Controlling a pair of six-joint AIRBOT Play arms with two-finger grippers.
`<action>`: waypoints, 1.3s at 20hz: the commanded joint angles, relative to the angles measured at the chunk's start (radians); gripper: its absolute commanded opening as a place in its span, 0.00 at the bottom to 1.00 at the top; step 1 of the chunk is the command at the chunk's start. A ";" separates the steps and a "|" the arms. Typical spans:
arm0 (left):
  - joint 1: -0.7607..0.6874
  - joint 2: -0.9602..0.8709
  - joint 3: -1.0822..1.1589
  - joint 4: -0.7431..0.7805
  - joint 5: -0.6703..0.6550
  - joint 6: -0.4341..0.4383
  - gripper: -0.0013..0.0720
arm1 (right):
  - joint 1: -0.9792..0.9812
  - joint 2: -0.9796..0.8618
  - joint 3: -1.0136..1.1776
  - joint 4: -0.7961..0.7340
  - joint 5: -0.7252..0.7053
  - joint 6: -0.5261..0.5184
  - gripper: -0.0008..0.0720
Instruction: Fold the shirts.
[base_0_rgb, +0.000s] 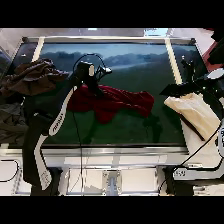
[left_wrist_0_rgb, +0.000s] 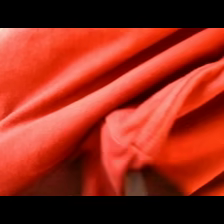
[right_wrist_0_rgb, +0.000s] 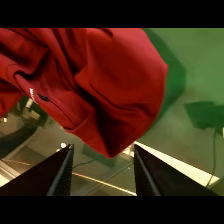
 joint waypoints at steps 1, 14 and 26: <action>-0.003 -0.011 0.002 0.034 0.011 -0.005 0.03 | 0.013 0.000 -0.020 0.015 0.002 0.050 0.62; -0.003 0.090 0.079 0.235 0.000 -0.118 0.03 | 0.455 -0.001 -0.420 0.103 -0.525 0.089 0.62; 0.003 0.172 0.074 0.369 0.095 -0.243 0.03 | 0.592 0.003 -0.355 0.059 -0.835 0.046 0.62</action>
